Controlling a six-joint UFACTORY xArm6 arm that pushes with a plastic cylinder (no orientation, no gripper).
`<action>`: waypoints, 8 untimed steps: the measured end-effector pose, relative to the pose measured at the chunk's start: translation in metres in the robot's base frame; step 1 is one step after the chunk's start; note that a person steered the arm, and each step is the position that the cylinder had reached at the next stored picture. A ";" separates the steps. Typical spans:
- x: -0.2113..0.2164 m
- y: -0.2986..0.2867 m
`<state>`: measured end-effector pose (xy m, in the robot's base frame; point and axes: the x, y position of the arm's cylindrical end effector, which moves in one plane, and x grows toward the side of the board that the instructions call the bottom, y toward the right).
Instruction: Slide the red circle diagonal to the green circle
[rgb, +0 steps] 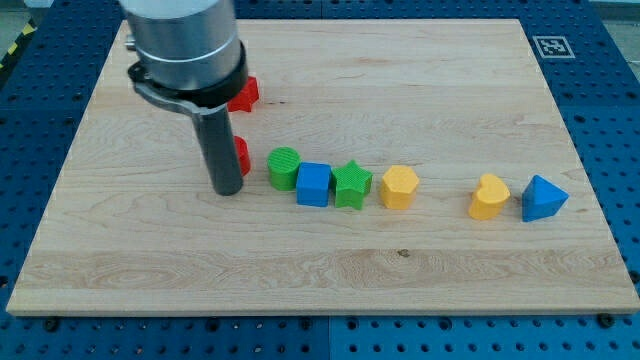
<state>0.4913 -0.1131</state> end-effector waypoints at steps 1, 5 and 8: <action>0.000 -0.003; -0.032 -0.003; -0.030 -0.002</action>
